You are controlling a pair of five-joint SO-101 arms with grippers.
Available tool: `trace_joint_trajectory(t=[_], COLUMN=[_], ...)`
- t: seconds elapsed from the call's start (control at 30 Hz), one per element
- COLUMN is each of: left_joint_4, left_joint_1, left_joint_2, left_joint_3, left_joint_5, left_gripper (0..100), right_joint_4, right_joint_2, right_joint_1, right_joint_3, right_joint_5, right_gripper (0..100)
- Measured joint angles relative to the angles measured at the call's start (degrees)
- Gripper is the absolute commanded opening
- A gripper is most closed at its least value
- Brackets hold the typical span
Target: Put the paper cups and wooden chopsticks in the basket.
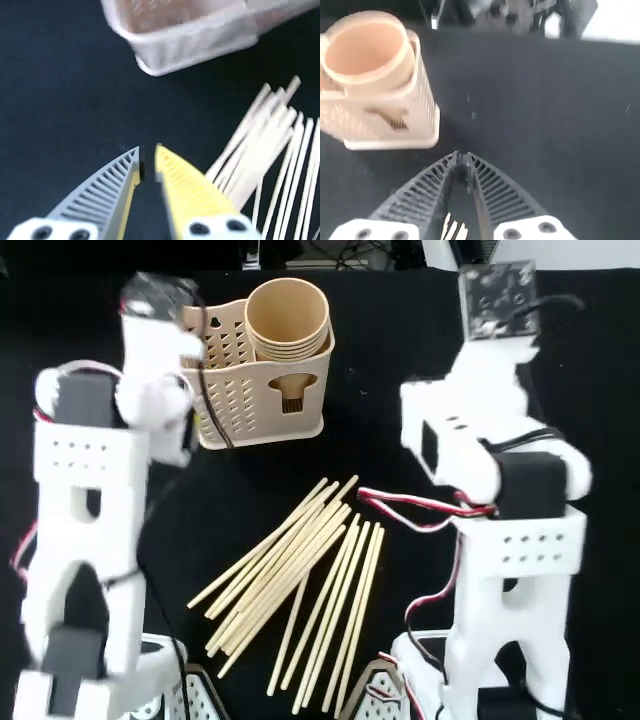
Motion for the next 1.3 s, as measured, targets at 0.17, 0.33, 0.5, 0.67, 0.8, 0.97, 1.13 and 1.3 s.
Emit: trace_joint_trajectory(t=[0.17,0.33,0.5,0.67,0.8,0.97,1.13,1.3], left_joint_4=[-9.8,-23.2,-34.1,-39.5,-40.4,-41.1,-37.6,-34.4], left_joint_1=[4.4,4.7,4.6,3.0,3.0,5.5,6.8,11.2], left_joint_2=[-18.8,-31.6,-32.9,-32.9,-30.7,-23.7,-13.3,-10.3], left_joint_3=[22.2,48.7,65.1,69.6,69.8,68.7,60.4,56.0], left_joint_5=[-2.5,-7.6,-9.6,-13.9,-16.3,-14.8,-12.4,-12.0], left_gripper=[11,12,12,12,12,20,24,22], right_joint_4=[-10.0,-22.2,-33.1,-41.1,-47.0,-49.1,-49.3,-49.3], right_joint_2=[-4.7,-9.1,-12.2,-13.6,-13.6,-13.7,-13.7,-13.7], right_joint_1=[1.8,3.7,4.0,4.1,4.1,4.1,4.2,4.3], right_joint_3=[18.5,38.8,55.2,64.7,69.4,71.7,71.8,71.8], right_joint_5=[0.2,1.5,1.5,1.5,1.5,1.5,1.5,1.5], right_gripper=[1.2,1.2,1.2,1.2,1.2,1.2,1.2,1.2])
